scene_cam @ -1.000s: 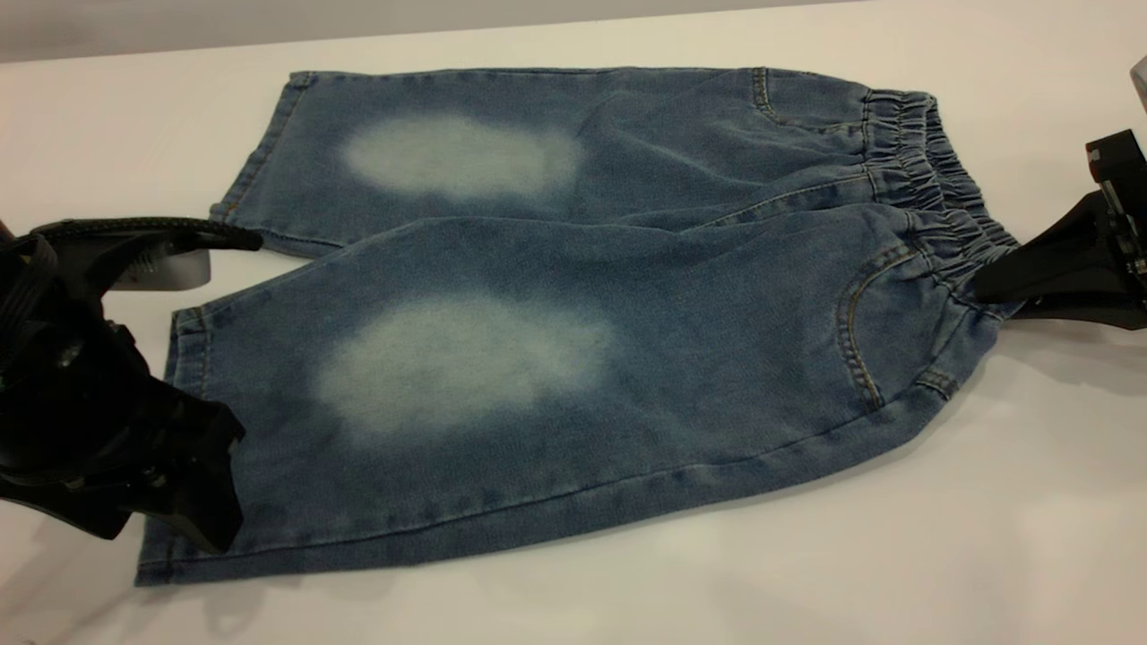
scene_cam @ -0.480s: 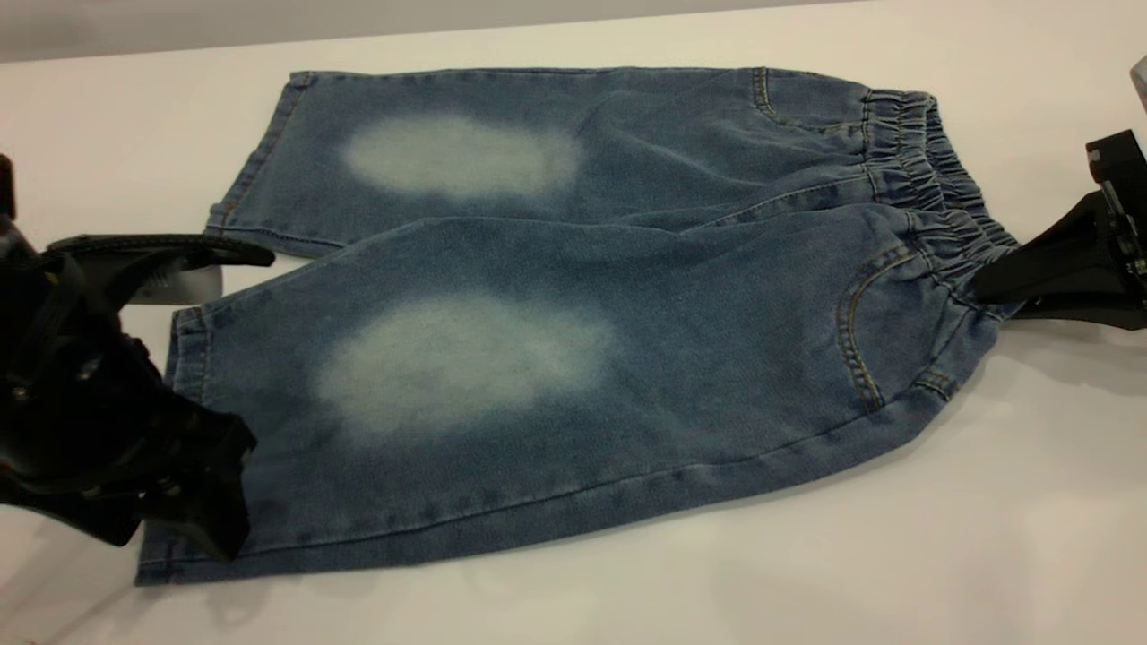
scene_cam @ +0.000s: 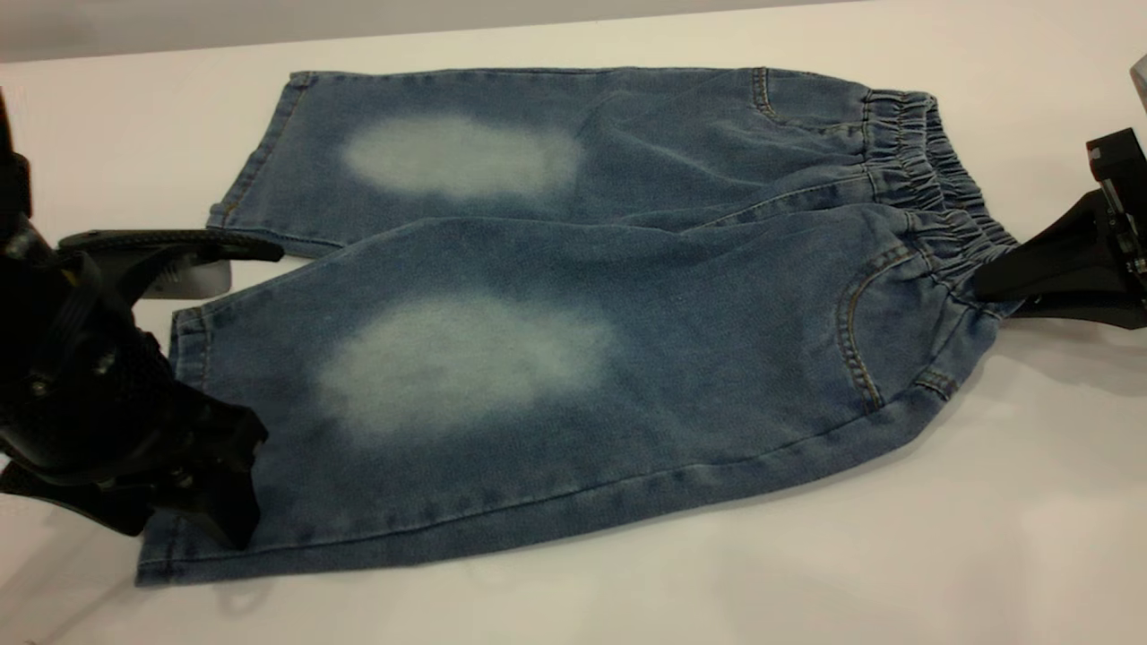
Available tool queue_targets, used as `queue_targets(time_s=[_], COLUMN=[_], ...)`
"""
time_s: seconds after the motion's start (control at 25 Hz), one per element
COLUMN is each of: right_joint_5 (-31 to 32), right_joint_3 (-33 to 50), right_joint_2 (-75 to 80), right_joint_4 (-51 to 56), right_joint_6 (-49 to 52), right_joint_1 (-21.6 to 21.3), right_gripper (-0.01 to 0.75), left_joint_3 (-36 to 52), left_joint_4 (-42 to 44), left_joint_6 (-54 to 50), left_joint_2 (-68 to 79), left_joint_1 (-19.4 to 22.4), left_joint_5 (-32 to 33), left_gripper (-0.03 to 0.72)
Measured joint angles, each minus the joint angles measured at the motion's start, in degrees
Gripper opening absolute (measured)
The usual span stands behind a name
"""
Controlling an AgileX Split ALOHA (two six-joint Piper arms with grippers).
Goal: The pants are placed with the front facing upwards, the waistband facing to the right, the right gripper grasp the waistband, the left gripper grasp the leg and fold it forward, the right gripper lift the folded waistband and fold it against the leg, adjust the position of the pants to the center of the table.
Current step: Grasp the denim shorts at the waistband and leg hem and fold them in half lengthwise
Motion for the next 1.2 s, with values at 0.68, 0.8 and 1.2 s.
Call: queue_targets(time_s=[0.68,0.8,1.2], right_joint_5=[0.0,0.0,0.57], right_joint_3=[0.0,0.0,0.0], right_joint_2=[0.0,0.0,0.0], right_joint_4=[0.0,0.0,-0.05], right_joint_6=[0.0,0.0,-0.05], right_joint_1=[0.0,0.0,-0.05], right_gripper=[0.038,0.038,0.038], left_joint_3=[-0.59,-0.59,-2.8], left_joint_4=[-0.04,-0.09,-0.09], left_joint_6=[0.0,0.0,0.52], left_joint_2=[0.43,0.43,0.31], left_joint_1=[0.0,0.0,0.0], left_joint_5=[0.34,0.64,5.72], left_gripper=[0.157,0.069,0.039])
